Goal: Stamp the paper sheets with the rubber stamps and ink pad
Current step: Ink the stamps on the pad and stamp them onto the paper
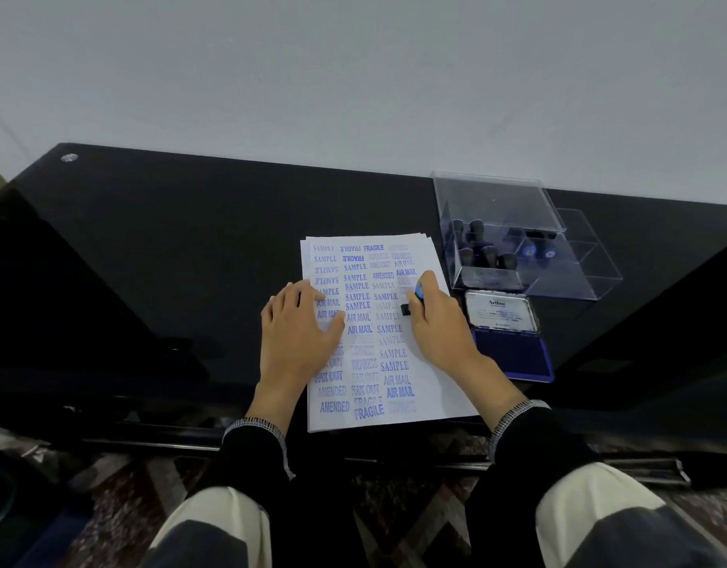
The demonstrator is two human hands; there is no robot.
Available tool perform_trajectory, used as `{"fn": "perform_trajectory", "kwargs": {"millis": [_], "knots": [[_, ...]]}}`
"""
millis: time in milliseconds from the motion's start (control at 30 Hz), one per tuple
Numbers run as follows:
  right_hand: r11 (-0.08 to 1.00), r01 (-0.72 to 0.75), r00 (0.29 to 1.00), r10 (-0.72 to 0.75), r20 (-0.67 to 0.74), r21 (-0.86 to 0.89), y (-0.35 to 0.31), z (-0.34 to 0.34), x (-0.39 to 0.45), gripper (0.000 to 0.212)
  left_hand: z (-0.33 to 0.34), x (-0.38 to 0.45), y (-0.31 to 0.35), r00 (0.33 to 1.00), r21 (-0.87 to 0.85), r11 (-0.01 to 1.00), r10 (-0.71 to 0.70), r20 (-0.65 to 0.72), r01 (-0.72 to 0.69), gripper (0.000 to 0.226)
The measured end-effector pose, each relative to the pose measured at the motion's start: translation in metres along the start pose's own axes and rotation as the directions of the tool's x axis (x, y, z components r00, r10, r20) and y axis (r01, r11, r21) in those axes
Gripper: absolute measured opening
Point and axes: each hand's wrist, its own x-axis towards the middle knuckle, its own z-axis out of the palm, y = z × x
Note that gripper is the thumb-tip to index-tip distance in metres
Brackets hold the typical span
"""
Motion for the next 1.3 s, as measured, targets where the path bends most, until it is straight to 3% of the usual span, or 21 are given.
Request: {"fn": "perform_trajectory", "kwargs": {"millis": [267,433,533,767,933,1033,1133,1300], "knots": [[0.994,-0.023,0.998,0.028,-0.047,0.102,0.000,0.003,-0.004,0.018,0.001,0.001,-0.001,1.000,-0.007,1.000,0.003,0.000,-0.003,0.034],[0.883,-0.227,0.926,0.326,-0.188,0.410,-0.001,-0.007,-0.004,0.018,0.001,0.001,-0.002,1.000,-0.003,1.000,0.003,0.000,-0.003,0.034],[0.782,-0.234,0.853,0.450,-0.264,0.577,-0.003,-0.020,0.003,0.016,0.002,0.001,-0.002,1.000,0.004,1.000,0.003,0.002,-0.003,0.035],[0.685,-0.263,0.806,0.543,-0.235,0.679,0.004,-0.030,0.005,0.019,0.001,0.001,-0.001,1.000,0.004,1.000,-0.002,0.002,0.002,0.035],[0.687,-0.254,0.808,0.537,-0.241,0.681,0.004,-0.030,0.002,0.020,0.001,0.001,-0.002,1.000,0.002,1.000,0.005,-0.002,-0.005,0.035],[0.745,-0.237,0.851,0.469,-0.237,0.623,0.000,-0.030,-0.003,0.019,0.001,0.001,-0.002,1.000,0.001,1.000,0.009,-0.009,-0.009,0.035],[0.819,-0.231,0.917,0.364,-0.163,0.526,-0.004,-0.029,-0.012,0.023,0.001,0.001,0.000,1.000,0.010,1.000,0.028,0.005,-0.028,0.031],[0.876,-0.231,0.964,0.264,-0.020,0.423,-0.004,-0.036,-0.027,0.009,-0.007,0.000,0.008,0.998,0.098,0.995,-0.015,0.057,0.009,0.032]]}}
